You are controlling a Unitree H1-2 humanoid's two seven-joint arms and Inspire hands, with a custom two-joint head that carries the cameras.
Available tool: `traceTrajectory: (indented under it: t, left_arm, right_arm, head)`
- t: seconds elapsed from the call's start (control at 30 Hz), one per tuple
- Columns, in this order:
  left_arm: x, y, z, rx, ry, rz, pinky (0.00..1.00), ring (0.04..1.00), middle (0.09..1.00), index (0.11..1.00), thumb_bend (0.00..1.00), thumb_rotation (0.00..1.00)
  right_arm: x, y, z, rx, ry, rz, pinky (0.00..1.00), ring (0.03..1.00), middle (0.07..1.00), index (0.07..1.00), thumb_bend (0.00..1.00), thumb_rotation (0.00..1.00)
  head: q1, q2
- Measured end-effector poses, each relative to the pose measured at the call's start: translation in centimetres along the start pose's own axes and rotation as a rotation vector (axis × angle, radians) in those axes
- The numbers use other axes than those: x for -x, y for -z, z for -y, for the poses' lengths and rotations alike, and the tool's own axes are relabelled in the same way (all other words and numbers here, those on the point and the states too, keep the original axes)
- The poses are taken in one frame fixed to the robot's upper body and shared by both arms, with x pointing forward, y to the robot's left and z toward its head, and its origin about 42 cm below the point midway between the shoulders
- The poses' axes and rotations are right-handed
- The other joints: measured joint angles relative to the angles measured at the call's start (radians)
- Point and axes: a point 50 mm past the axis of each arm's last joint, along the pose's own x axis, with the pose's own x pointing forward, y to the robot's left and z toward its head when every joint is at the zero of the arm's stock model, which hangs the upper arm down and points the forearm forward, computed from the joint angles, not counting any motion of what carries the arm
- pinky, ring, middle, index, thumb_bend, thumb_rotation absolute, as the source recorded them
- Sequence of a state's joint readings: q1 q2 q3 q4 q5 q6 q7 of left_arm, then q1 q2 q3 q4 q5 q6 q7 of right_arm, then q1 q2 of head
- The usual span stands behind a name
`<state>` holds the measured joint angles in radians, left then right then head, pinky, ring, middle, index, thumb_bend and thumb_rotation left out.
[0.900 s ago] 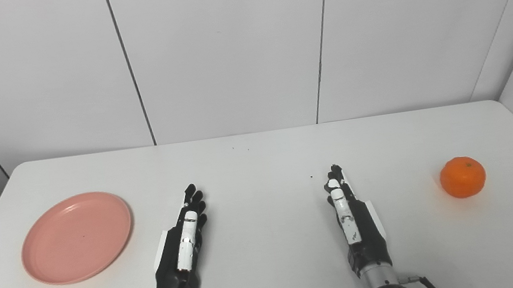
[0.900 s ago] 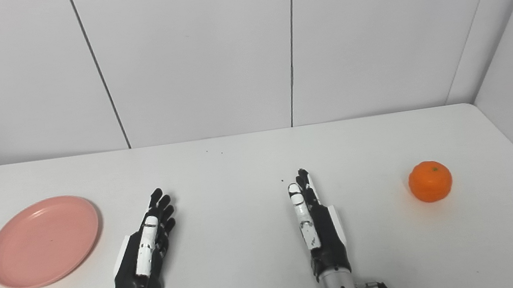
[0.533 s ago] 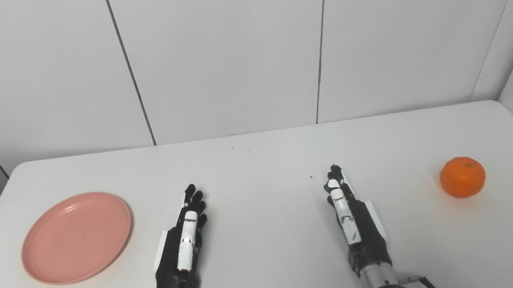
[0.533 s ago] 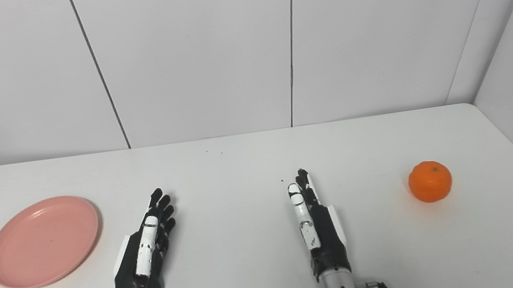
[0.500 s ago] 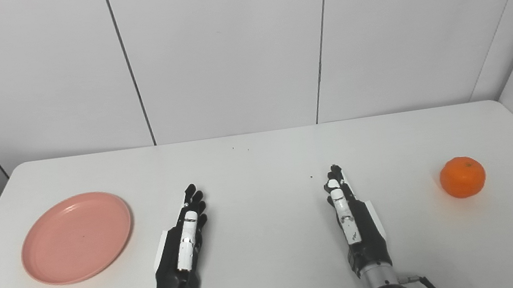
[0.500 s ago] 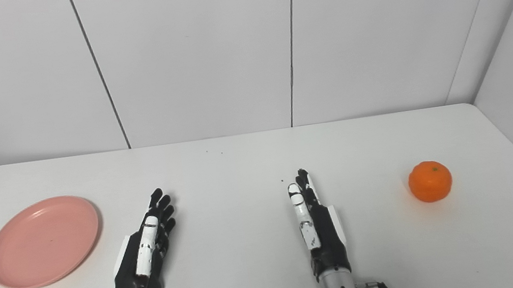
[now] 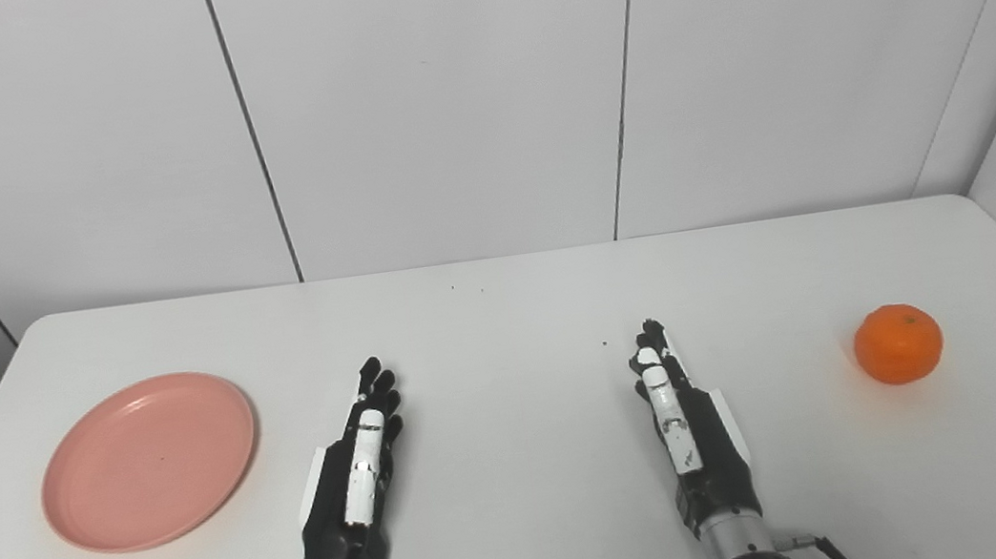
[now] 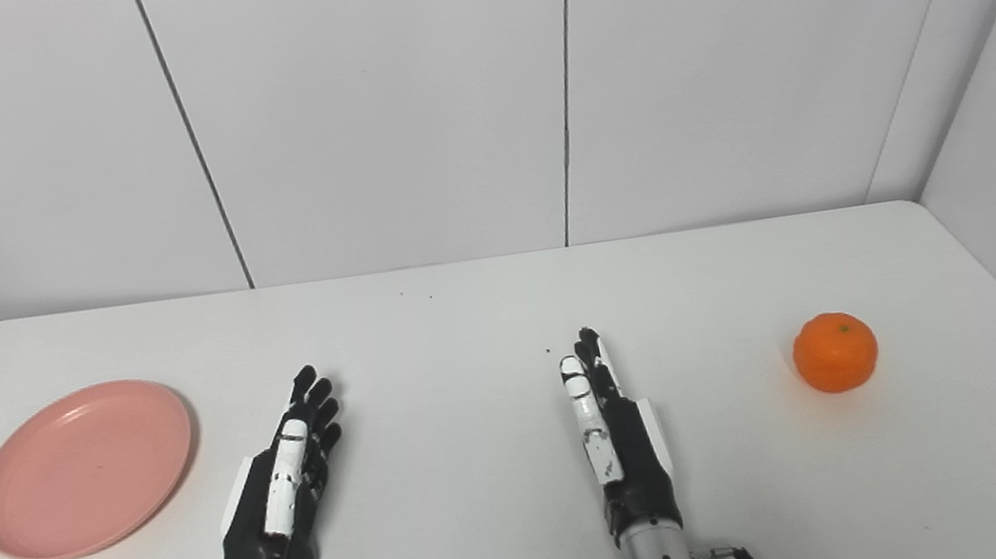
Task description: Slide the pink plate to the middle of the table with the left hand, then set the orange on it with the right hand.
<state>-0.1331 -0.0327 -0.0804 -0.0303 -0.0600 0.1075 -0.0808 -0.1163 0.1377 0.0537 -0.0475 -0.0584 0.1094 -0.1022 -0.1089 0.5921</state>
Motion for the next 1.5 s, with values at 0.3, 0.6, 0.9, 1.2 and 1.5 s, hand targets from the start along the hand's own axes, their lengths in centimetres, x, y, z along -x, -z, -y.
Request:
traceTrajectory:
  t: [0.3,0.6,0.9,1.2,1.5]
  left_arm:
    - [0.0,0.0,0.0,0.0,0.001,0.0,1.0,1.0,1.0,1.0,0.37,1.0]
    - [0.0,0.0,0.0,0.001,0.0,0.0,1.0,1.0,1.0,1.0,0.36,1.0]
    - [0.0,0.0,0.0,0.001,0.0,-0.001,1.0,1.0,1.0,1.0,0.36,1.0]
    - [0.0,0.0,0.1,0.002,0.0,-0.002,1.0,1.0,1.0,1.0,0.36,1.0]
    - [-0.3,0.4,2.0,-0.012,-0.026,-0.01,1.0,1.0,1.0,1.0,0.36,1.0]
  right_arm:
    - [0.0,0.0,0.0,0.0,-0.002,0.0,0.98,0.963,0.985,0.992,0.29,1.0]
    - [0.0,0.0,0.0,-0.005,-0.002,-0.001,0.98,0.961,0.983,0.989,0.29,1.0]
    - [0.0,0.0,0.0,-0.003,-0.002,0.0,0.98,0.961,0.983,0.991,0.3,1.0]
    - [0.0,0.0,0.1,-0.003,-0.005,-0.001,0.98,0.962,0.983,0.99,0.28,1.0]
    - [0.0,0.1,2.5,-0.019,-0.039,-0.001,1.0,0.985,1.0,1.0,0.26,1.0]
  head:
    - [0.0,0.0]
    - [0.002,-0.005]
    - [0.0,-0.005]
    - [0.079,-0.023]
    - [0.265,-0.066]
